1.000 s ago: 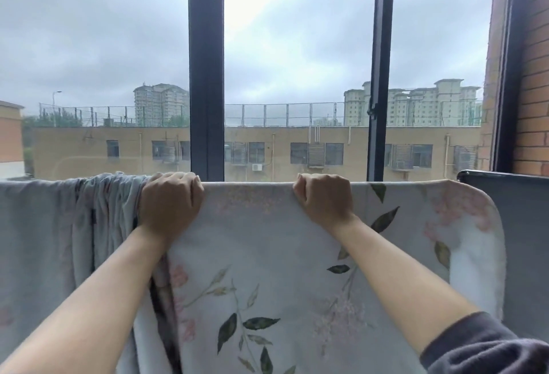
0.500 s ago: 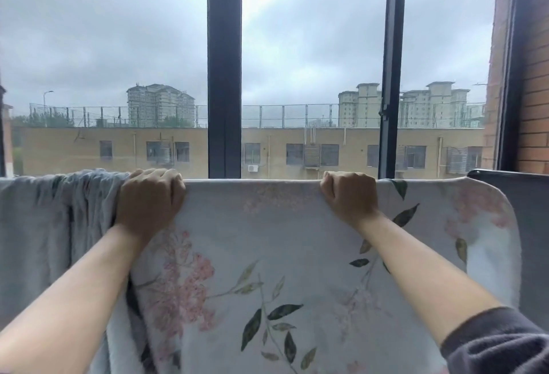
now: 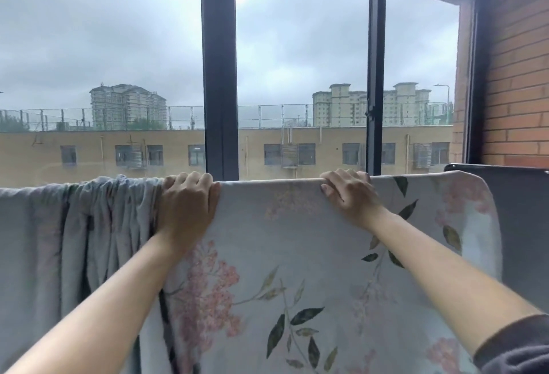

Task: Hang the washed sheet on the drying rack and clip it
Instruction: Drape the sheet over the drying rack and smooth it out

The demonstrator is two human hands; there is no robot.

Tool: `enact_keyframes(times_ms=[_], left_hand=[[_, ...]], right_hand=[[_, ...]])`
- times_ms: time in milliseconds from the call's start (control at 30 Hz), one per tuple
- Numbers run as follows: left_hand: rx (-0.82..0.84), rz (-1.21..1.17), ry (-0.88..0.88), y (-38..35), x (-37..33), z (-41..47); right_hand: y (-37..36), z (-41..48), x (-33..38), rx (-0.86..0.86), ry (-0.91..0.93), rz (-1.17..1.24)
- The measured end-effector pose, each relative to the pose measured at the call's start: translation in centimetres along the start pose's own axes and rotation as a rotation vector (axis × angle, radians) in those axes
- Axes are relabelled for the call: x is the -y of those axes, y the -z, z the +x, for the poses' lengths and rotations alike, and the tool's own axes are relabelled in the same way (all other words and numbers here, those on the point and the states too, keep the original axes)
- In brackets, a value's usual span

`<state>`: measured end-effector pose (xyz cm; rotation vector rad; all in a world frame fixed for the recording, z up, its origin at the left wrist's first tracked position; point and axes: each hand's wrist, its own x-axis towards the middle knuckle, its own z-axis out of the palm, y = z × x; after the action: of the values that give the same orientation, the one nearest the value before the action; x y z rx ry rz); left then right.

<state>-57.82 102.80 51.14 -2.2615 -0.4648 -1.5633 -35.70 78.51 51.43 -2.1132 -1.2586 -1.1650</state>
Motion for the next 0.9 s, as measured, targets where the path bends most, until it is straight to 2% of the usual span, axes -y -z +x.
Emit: enact_keyframes(times_ms=[133,233,367,533,700,767,900], left_hand=[[0.081,0.014,-0.029,-0.9,-3.8,1.4],[0.099,-0.004,-0.074,-1.8,-7.3,2.2],[0.109,-0.023,-0.124,-3.2,-12.3,3.2],[0.062,-0.089,-0.175,-5.4,-19.4,4.8],[0.071,-0.121,-0.195,-7.7,-28.2,6.5],[0.072,-0.152,-0.196,-8.4,-31.4,7.2],[0.054,-0.276,-0.149,-9.4,-35.6,8.8]], right_hand=[[1.1,-0.1,-0.7,0.082,-0.03,0.045],[2.1,-0.9,-3.2,0.041,-0.114,0.126],[4.0,-3.6,-9.8,-0.052,-0.365,0.019],[5.9,-6.7,-20.1,0.005,-0.677,-0.123],[7.5,-8.1,-29.3,-0.029,-1.025,0.08],[8.5,-8.9,-31.8,0.02,-1.024,0.112],[9.6,-9.6,-34.7,0.037,-0.86,0.221]])
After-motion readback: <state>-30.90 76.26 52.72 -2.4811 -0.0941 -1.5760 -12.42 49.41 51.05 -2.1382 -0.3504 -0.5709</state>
